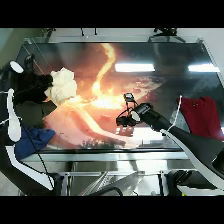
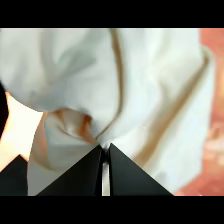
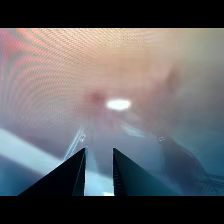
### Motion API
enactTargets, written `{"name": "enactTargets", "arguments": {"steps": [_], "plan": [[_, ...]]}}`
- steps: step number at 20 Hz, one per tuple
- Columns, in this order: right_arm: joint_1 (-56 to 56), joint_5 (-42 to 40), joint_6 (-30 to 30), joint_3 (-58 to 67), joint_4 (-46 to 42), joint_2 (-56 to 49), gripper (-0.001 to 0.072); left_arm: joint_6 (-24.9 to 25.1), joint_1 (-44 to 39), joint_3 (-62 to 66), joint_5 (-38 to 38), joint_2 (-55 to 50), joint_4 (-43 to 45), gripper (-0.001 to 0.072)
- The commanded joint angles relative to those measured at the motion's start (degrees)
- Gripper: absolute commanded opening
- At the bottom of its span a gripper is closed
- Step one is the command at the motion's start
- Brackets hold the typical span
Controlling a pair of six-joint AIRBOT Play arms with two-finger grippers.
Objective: Fold the shirts.
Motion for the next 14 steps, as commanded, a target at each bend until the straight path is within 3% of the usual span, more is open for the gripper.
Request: {"name": "enactTargets", "arguments": {"steps": [1, 3, 5, 12, 14], "plan": [[-2.34, 4.13, -1.88, 1.36, -0.15, 1.7, 0.0208, 1.44, -4.37, 6.45, -4.76, 6.1, -12.0, 0.0011], [-6.25, 8.26, -4.5, 3.48, -0.17, 5.88, 0.0209, 1.55, -8.04, 10.01, -4.81, 11.8, -20.96, 0.0011], [-10.51, 9.64, -7.56, 4.57, -0.15, 11.78, 0.0209, 1.53, -12.7, 11.06, -3.63, 18.45, -24.46, 0.0011], [-22.21, 15.43, -10.91, 4.57, 0.04, 26.36, 0.0224, -0.74, -31.82, -7.5, -2.12, 34.73, -16.63, 0.0011], [-22.21, 17.99, -11.87, 4.5, 0.07, 26.05, 0.044, -1.38, -36.17, -13.97, 0.17, 35.28, -13.92, 0.0011]]}}
